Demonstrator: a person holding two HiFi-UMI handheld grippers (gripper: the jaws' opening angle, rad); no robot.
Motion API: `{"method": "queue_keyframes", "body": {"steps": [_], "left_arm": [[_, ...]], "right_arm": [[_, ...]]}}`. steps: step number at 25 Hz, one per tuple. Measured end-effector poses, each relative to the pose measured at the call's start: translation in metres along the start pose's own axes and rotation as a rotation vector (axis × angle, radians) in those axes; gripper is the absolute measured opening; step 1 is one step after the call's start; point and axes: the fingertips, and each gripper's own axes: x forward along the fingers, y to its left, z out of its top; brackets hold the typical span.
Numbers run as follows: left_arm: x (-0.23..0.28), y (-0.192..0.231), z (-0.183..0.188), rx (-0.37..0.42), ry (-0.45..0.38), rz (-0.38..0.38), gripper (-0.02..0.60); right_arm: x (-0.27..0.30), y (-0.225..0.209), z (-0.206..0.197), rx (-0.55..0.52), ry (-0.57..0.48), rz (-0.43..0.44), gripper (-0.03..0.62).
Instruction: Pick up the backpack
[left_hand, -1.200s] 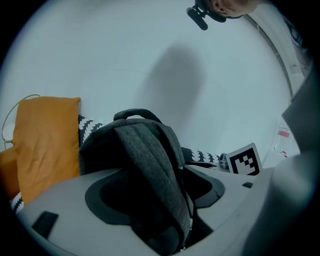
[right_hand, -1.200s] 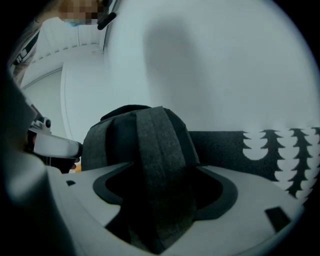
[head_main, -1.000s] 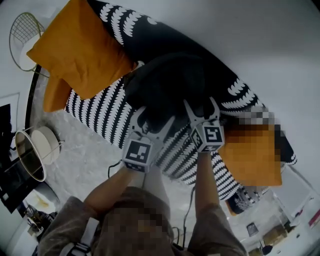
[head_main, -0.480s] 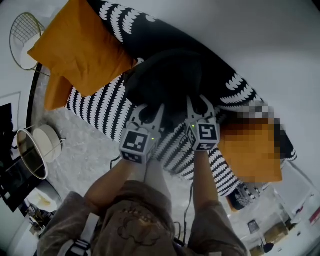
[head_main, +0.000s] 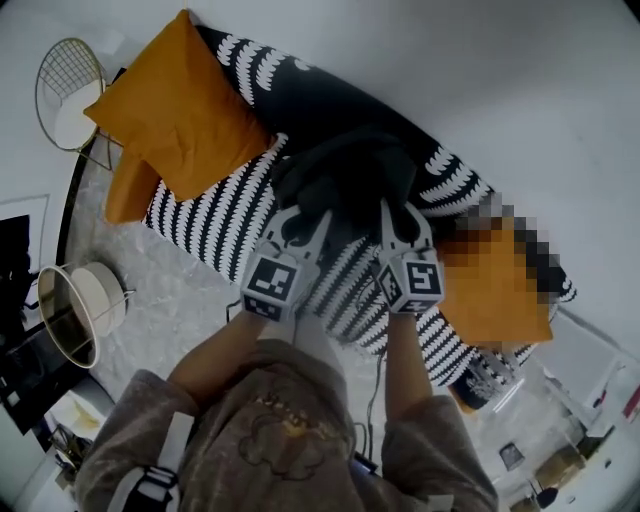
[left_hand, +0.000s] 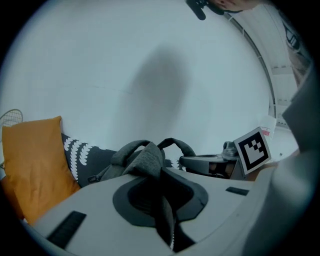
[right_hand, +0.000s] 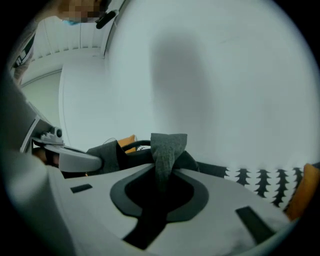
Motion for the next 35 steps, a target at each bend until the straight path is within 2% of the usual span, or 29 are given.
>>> {"method": "queue_keyframes", "body": {"steps": [7,11,17,25,30,35], "left_arm": [[-0.062,-0.057,0.010,-0.044,0.014,-0.126,0.029],[-0.099,-0.087,0.014,-0.025,0.013,-0.172,0.029],[-0.147,-0.103,0.054,0.053,-0.050,-0.207,0.029],[-0.223,-0.127,0.092,0.103,-0.089,-0.240,0.029],[-0.263,-0.134,0.092,0.080,-0.121,-0.232,0.029],[-0.301,-0.141,0.080,0.073,-0.131,-0.258,0.028]], "right_arm": [[-0.087,0.029,0.053,-0.030,-0.080,-0.053,0.051],[-0.144,0.048,0.074,-0.044,-0.128,-0.105,0.051],[-0.211,0.085,0.095,-0.037,-0.166,-0.146,0.051],[-0.271,0.139,0.132,-0.064,-0.271,-0.098,0.051],[-0.296,0.171,0.134,-0.078,-0.292,-0.055,0.051],[-0.322,0.202,0.122,-0.099,-0.300,-0.054,0.051]]}}
